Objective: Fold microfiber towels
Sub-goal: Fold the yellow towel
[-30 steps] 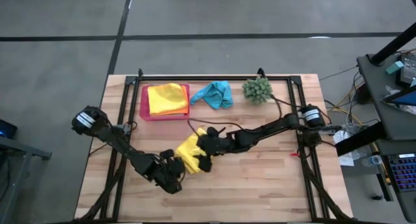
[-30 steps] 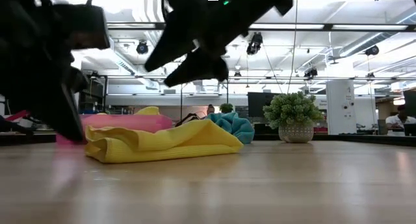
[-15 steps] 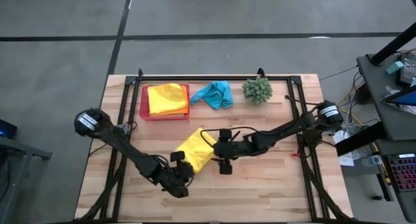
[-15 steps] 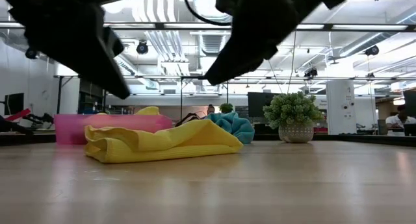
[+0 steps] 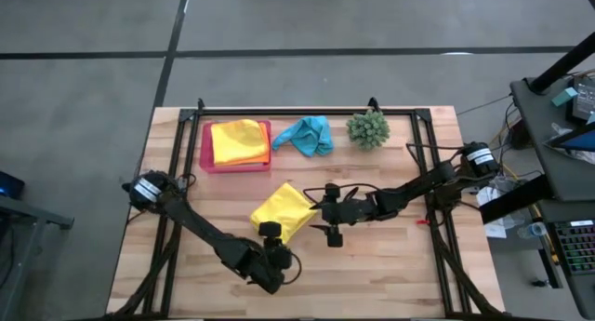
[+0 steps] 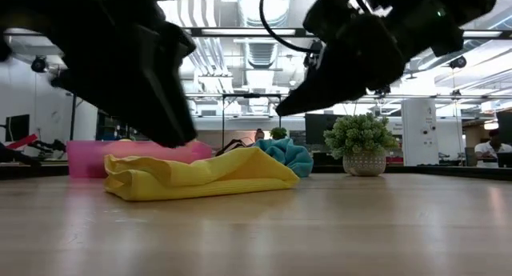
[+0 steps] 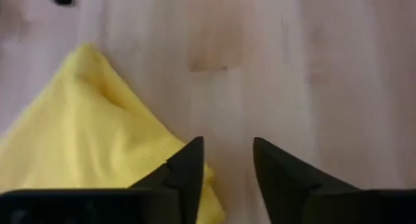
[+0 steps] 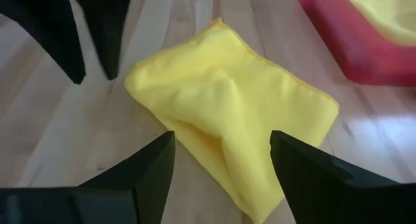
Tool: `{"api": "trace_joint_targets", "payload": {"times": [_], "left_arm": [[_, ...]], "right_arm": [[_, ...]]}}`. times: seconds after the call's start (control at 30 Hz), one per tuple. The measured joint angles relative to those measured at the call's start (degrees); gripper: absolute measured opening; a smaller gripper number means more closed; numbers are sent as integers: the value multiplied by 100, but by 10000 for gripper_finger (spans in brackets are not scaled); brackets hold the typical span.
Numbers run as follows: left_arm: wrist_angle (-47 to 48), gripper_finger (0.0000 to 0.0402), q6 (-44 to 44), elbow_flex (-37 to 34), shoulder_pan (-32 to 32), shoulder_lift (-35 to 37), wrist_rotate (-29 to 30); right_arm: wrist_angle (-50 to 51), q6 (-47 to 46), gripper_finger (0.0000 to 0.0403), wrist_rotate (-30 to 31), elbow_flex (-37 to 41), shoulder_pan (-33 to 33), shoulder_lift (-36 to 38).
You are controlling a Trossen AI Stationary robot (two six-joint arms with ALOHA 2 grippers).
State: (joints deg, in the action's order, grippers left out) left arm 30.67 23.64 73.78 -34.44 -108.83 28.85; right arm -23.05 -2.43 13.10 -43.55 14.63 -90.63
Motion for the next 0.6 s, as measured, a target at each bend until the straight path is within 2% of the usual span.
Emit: {"api": "trace_joint_targets", "payload": {"times": [0.17,0.37,0.6], "left_arm": [[37,160,-3,-11,65,-281,303],[50,163,403,-4,139,-370,309],[581,163,898,-8,149,-330,304]], "right_arm": [[-233,56,238,1,230,-2,0],[-637,140,240,0,443,-24,0],[-661,161,237,1,456,-79,-13]]}}
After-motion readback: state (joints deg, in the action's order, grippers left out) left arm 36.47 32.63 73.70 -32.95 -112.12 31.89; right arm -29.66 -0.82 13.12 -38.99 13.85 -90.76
